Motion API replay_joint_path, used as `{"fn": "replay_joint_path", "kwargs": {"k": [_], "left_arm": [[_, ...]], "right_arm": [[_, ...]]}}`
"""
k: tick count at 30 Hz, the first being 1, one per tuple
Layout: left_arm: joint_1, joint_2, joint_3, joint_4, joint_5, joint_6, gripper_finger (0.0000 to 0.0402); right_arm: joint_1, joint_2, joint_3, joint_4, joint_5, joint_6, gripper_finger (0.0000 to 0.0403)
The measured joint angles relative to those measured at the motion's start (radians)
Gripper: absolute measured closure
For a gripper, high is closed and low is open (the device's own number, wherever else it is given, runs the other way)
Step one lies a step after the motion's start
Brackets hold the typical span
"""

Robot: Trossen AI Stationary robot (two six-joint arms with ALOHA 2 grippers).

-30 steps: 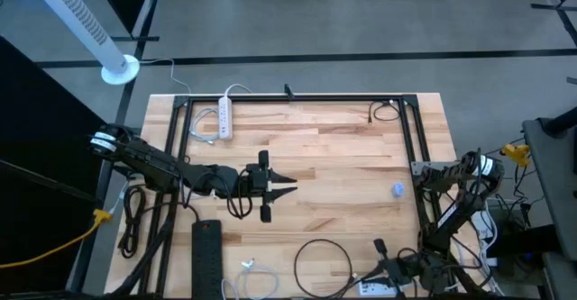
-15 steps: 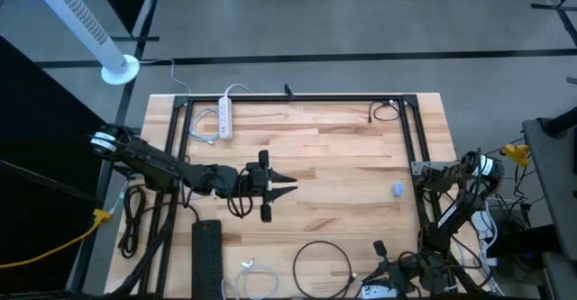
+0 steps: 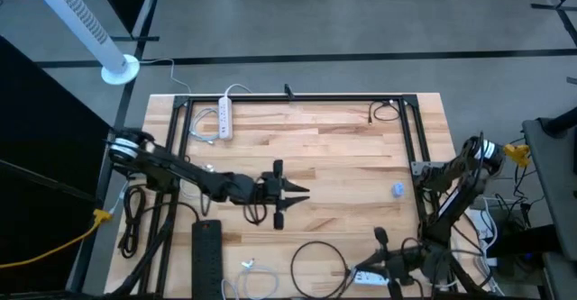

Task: Plug in charger cables
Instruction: Insert the bottom black charger cable into the bottom white outlet extension

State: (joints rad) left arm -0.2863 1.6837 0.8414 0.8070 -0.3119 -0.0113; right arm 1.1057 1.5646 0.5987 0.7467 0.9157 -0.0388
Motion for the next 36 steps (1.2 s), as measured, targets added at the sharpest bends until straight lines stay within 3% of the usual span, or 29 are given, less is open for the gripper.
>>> {"fn": "replay_joint_path", "kwargs": {"k": [5, 9, 11, 16, 22, 30, 36], "left_arm": [[0.001, 0.125, 0.095, 0.003, 0.066, -0.046, 0.0331], [0.017, 0.212, 0.166, -0.003, 0.263, -0.145, 0.033], [0.022, 0.245, 0.195, 0.0, 0.339, -0.161, 0.0326], [0.023, 0.317, 0.259, -0.003, 0.404, -0.139, 0.0302], [0.023, 0.358, 0.321, -0.023, 0.507, -0.139, 0.0256], [0.022, 0.359, 0.324, -0.024, 0.506, -0.131, 0.022], [0.022, 0.359, 0.323, -0.027, 0.406, -0.114, 0.0246]], "right_arm": [[-0.04, -0.069, 0.0, 0.0, 0.002, -0.156, 0.0402], [-0.076, -0.101, 0.0, 0.0, -0.002, -0.307, 0.0403], [-0.101, -0.115, 0.001, 0.002, -0.016, -0.326, 0.0403], [-0.17, -0.12, 0.001, 0.001, -0.108, -0.307, 0.0403], [-0.214, -0.119, 0.001, 0.01, -0.111, -0.328, 0.0403], [-0.261, -0.119, 0.002, 0.021, -0.111, -0.343, 0.0403], [-0.281, -0.119, 0.002, 0.023, -0.104, -0.333, 0.0403]]}}
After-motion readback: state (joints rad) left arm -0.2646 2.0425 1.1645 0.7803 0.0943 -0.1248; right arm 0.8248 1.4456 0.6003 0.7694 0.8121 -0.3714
